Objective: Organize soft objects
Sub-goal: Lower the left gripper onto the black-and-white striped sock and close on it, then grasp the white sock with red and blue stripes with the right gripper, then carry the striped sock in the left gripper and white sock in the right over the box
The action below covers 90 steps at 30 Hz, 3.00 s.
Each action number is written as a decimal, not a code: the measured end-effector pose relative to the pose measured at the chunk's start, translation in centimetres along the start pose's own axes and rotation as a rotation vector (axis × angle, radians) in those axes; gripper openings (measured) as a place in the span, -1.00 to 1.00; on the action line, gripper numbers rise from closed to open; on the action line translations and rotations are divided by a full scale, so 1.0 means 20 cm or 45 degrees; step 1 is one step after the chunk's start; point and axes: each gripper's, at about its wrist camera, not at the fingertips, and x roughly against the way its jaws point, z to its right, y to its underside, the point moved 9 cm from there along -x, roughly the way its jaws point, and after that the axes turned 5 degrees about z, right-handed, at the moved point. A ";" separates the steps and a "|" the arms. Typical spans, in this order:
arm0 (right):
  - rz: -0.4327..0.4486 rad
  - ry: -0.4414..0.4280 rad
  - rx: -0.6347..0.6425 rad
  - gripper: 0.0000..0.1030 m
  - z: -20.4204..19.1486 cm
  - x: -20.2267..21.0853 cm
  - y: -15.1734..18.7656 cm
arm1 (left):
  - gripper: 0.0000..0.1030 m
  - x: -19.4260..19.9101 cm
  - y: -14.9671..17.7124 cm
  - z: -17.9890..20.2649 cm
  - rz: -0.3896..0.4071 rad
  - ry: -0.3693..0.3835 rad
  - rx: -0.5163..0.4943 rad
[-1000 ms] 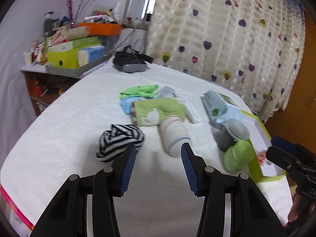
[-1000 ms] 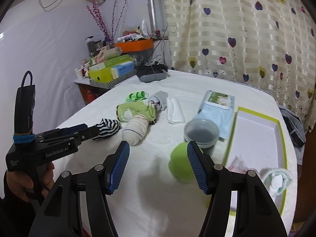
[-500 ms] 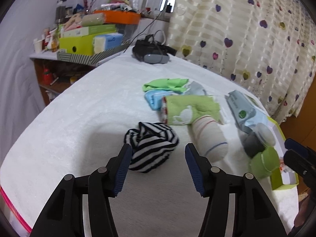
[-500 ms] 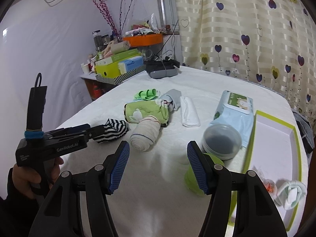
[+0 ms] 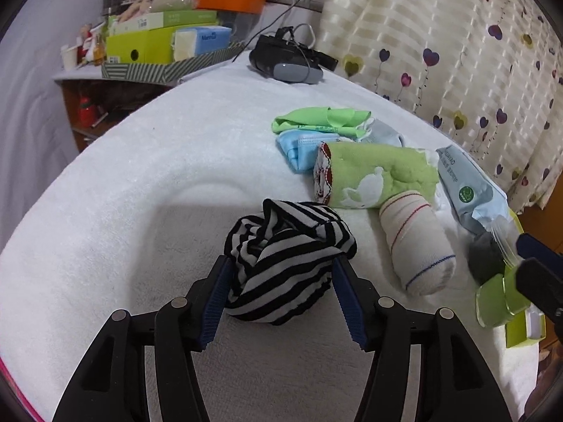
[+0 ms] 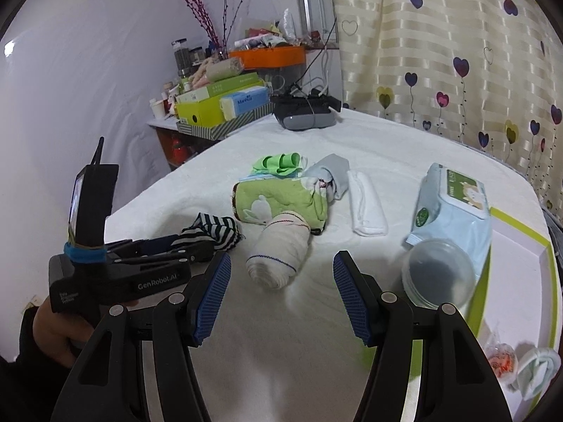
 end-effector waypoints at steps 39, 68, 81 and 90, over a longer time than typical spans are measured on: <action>-0.082 0.011 -0.049 -0.11 -0.04 -0.10 0.03 | -0.80 0.31 -0.04 0.14 0.145 0.152 0.004; 0.175 0.120 -0.121 -0.10 0.19 0.53 0.01 | -0.80 0.67 -0.05 0.72 0.281 0.310 -0.216; 0.210 0.162 -0.182 -0.10 0.35 0.62 0.03 | -0.80 0.64 -0.03 0.91 0.258 0.350 -0.263; 0.210 0.210 -0.222 -0.10 0.46 0.65 0.06 | -0.80 0.61 -0.02 1.07 0.239 0.416 -0.308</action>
